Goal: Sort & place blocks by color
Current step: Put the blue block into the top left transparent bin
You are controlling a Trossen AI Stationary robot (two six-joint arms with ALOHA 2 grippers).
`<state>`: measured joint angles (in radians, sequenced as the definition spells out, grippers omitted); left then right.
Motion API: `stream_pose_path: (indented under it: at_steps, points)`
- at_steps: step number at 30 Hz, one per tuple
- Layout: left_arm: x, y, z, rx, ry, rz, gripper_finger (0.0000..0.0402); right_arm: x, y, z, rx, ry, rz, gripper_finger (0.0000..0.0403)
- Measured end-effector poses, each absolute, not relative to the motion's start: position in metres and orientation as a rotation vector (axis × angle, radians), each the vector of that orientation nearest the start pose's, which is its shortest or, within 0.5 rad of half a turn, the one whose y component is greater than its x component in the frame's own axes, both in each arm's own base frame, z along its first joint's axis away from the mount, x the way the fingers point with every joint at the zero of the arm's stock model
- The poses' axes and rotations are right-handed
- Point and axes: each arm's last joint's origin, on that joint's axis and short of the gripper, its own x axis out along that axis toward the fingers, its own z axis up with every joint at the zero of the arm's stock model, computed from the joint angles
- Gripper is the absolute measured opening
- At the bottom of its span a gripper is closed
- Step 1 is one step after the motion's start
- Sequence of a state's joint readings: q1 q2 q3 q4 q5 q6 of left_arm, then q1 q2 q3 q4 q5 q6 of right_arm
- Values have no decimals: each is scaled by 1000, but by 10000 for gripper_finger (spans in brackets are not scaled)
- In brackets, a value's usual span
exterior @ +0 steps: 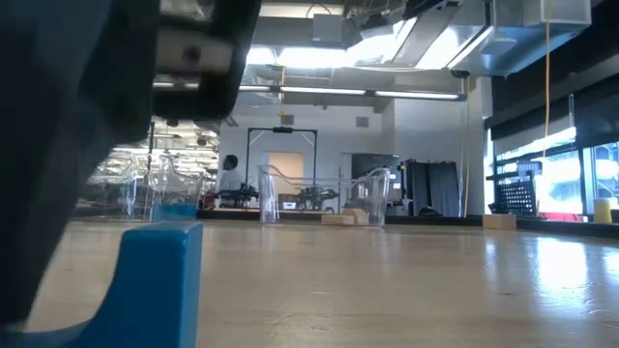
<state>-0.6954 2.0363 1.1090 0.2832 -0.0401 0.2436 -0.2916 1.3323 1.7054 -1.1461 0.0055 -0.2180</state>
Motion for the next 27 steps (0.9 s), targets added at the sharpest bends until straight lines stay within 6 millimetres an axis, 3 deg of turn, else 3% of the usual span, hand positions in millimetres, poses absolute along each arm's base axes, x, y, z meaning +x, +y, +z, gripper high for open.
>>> stream_pose_path:
  at_steps: [6, 13, 27]
  points:
    - [314, -263, 108, 546, 573, -729, 186, 223, -67, 438, -95, 794, -197, 171]
    - [313, -261, 102, 551, 606, -732, 151, 223, -67, 438, -95, 793, -197, 171]
    - [322, -241, 99, 301, 782, -584, 37, 224, -67, 438, -93, 790, -191, 171]
